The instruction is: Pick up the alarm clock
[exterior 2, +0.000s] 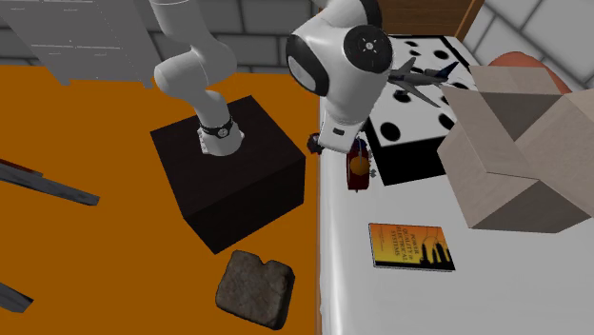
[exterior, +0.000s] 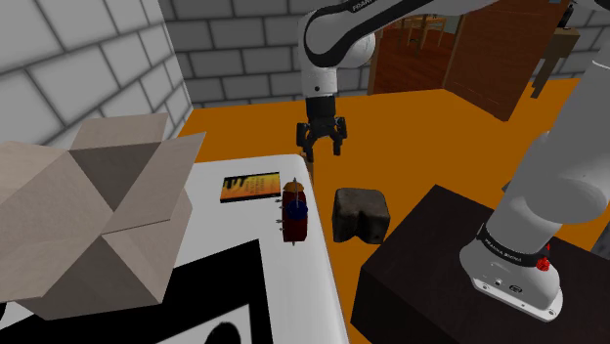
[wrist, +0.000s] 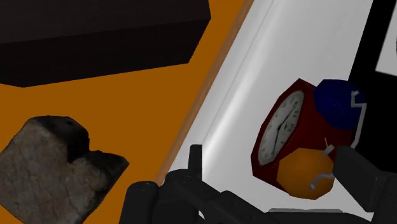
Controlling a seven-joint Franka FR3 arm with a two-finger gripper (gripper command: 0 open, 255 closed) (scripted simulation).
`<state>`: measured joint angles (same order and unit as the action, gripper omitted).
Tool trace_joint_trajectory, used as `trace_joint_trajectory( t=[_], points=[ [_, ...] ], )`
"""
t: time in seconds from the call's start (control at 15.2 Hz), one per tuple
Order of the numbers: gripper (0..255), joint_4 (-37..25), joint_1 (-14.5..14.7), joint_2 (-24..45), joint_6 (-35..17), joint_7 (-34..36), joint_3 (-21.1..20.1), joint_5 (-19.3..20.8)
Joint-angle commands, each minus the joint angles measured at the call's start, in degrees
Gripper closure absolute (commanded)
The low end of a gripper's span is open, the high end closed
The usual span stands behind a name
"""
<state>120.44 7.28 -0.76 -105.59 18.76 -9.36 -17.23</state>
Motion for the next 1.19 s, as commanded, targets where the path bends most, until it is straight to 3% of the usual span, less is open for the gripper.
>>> trace_joint_trajectory(
  t=[0.0, 0.46, 1.06, 1.12],
  points=[
    [0, -2.6, 0.6, 4.4, -1.4, 1.3, -0.6, -0.9],
    [0, -13.9, 2.7, 19.1, -3.9, 5.3, -2.0, -2.9],
    [0, -12.1, 3.0, 22.2, -8.5, 3.9, -2.0, -3.0],
    [255, -12.2, 3.0, 22.2, -8.4, 3.8, -2.0, -3.0]
  ],
)
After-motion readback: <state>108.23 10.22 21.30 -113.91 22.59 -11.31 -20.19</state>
